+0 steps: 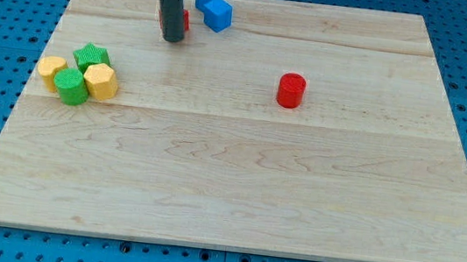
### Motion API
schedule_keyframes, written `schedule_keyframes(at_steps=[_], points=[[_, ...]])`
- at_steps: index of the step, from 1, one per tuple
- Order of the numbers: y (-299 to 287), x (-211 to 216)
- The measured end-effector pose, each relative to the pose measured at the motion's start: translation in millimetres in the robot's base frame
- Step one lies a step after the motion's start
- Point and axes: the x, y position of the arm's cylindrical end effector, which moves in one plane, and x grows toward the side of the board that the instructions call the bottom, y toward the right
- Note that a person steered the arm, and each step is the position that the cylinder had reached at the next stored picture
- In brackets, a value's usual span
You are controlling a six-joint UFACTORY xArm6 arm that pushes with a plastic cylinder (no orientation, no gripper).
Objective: Push the red star closer to the blue triangle
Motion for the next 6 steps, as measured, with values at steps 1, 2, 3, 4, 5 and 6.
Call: schedule_keyframes(at_steps=[1, 2, 3, 4, 5, 6], points=[[8, 18], [-71, 17], [-18, -6], [-12, -10], [-1, -10], [8, -22]])
